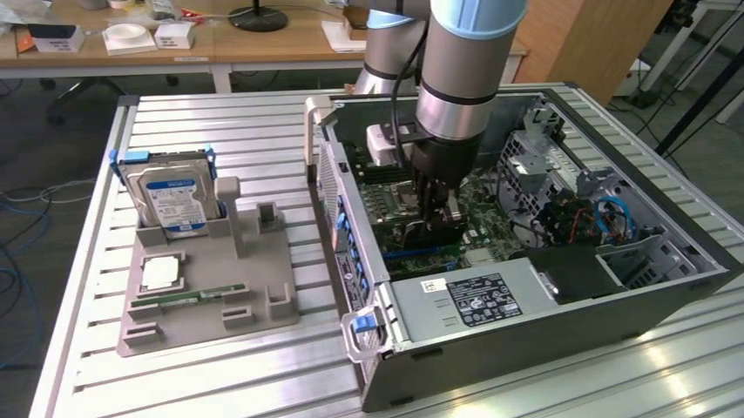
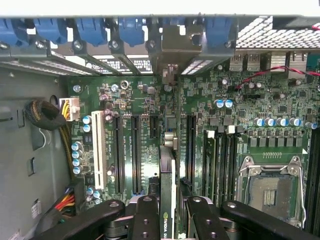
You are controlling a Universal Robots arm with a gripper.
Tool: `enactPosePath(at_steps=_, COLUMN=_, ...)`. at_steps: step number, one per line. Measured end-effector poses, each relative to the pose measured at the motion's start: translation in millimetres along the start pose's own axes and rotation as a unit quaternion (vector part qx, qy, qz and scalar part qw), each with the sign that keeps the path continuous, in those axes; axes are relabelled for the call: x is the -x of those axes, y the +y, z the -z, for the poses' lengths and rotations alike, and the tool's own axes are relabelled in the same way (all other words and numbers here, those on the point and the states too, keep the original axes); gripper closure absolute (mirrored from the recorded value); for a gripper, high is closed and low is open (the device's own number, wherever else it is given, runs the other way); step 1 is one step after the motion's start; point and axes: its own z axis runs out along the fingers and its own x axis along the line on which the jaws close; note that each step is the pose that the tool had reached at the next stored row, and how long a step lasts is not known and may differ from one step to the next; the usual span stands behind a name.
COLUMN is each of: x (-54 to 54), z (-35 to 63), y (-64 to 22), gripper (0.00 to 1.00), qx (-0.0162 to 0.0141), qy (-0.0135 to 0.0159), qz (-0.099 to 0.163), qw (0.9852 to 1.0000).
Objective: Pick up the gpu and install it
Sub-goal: 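Insert the gpu into the slot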
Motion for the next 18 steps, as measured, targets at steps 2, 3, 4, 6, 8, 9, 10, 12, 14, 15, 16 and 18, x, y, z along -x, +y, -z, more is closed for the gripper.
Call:
enactPosePath(at_steps=2, x=-0.1, z=-0.1, y=0.0, gripper=0.74, qx=0.0002, qy=0.0002, qz=0.000, qw=1.0000)
enactPosePath(at_steps=3, x=-0.1, z=-0.4, y=0.1, gripper=0.74, qx=0.0001, qy=0.0001, qz=0.000, qw=1.0000)
enactPosePath(at_steps=4, x=-0.1, z=-0.8, y=0.1, gripper=0.74, qx=0.0002, qy=0.0001, qz=0.000, qw=1.0000)
enactPosePath(at_steps=6, x=-0.1, z=-1.8, y=0.2, gripper=0.74, qx=0.0001, qy=0.0001, qz=0.000, qw=1.0000)
enactPosePath(at_steps=8, x=-0.1, z=-2.8, y=0.3, gripper=0.74, qx=0.0001, qy=0.0001, qz=0.000, qw=1.0000)
enactPosePath(at_steps=9, x=-0.1, z=-3.1, y=0.3, gripper=0.74, qx=0.0002, qy=0.0002, qz=0.000, qw=1.0000)
enactPosePath(at_steps=10, x=-0.1, z=-3.2, y=0.3, gripper=0.74, qx=0.0003, qy=0.0003, qz=0.000, qw=1.0000)
enactPosePath(at_steps=12, x=-0.1, z=-4.1, y=0.4, gripper=0.74, qx=0.0003, qy=0.0002, qz=0.000, qw=1.0000)
enactPosePath(at_steps=14, x=-0.1, z=-5.2, y=0.4, gripper=0.74, qx=0.0003, qy=0.0003, qz=0.000, qw=1.0000)
enactPosePath(at_steps=15, x=-0.1, z=-5.6, y=0.5, gripper=0.74, qx=0.0003, qy=0.0004, qz=0.000, qw=1.0000)
enactPosePath(at_steps=16, x=-0.1, z=-5.9, y=0.5, gripper=0.74, qx=0.0004, qy=0.0005, qz=0.000, qw=1.0000)
enactPosePath(at_steps=18, x=-0.1, z=-6.1, y=0.5, gripper=0.74, qx=0.0003, qy=0.0003, qz=0.000, qw=1.0000)
